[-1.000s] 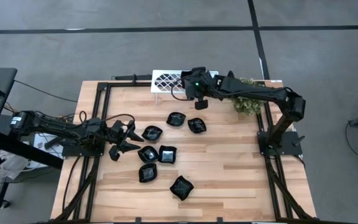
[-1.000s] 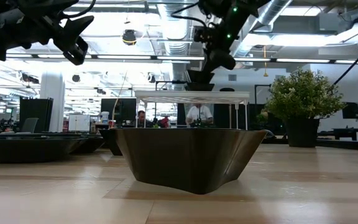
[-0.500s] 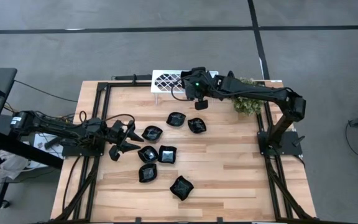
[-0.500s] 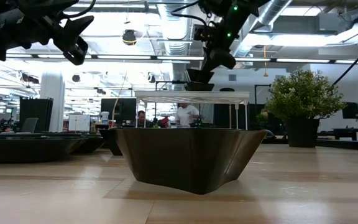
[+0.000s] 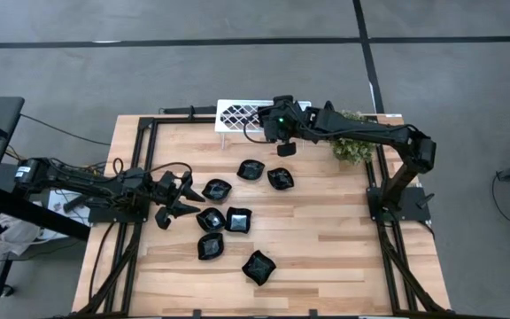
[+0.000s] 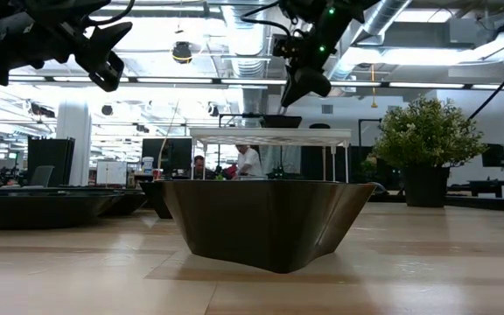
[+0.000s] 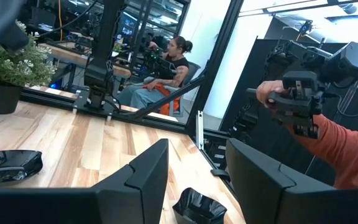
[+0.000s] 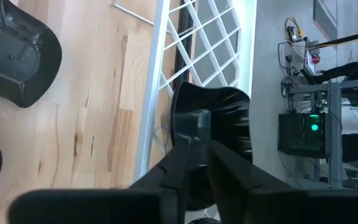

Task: Pick & Place Mini shaped plates
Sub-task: Stack the top distorted square plate on top of the distorted square plates on the shelf, then stack the bottom distorted square plate on top of the distorted square plates on the shelf

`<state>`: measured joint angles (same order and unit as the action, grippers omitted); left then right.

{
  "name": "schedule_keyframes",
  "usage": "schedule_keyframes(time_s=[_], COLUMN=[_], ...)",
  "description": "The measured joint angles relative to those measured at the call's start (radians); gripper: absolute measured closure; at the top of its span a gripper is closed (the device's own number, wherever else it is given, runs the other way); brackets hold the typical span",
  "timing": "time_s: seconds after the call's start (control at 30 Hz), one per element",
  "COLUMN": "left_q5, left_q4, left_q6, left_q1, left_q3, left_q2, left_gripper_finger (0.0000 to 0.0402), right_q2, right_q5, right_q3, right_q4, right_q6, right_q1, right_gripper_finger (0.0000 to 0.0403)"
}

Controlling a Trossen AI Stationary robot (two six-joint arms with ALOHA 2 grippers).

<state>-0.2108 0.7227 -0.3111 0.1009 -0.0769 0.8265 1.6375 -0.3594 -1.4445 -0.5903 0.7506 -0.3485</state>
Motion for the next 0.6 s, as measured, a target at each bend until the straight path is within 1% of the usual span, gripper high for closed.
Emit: schedule_keyframes(time_s=[0.13,0.23,0.3,0.37,0.5,0.6], left_q5=[0.0,0.0,0.0,0.0,0.0,0.0], left_q4=[0.0,0.0,0.0,0.0,0.0,0.0], left_q6=[0.0,0.0,0.0,0.0,0.0,-0.007], left_q1=[0.0,0.0,0.0,0.0,0.0,0.0], left_q3=[0.0,0.0,0.0,0.0,0.0,0.0], left_q2=[0.0,0.0,0.0,0.0,0.0,0.0], left_gripper_finger=[0.0238,0.0238,0.0238,0.0238,0.0238,0.0238], right_q2=[0.0,0.0,-0.002,-0.009,-0.033,-0.053], right_q5=[-0.014,-0.061,-0.109,-0.136,-0.135,-0.106], right_q3=[0.0,0.0,0.0,0.0,0.0,0.001], right_q4=[0.003,0.036,0.064,0.071,0.07,0.03], right_q6=[0.0,-0.029,-0.056,-0.074,-0.137,-0.176], right_q1=[0.0,0.0,0.001,0.009,0.041,0.078], right_gripper_finger=[0.0323,0.0313,0.0311,0.0312,0.032,0.0329])
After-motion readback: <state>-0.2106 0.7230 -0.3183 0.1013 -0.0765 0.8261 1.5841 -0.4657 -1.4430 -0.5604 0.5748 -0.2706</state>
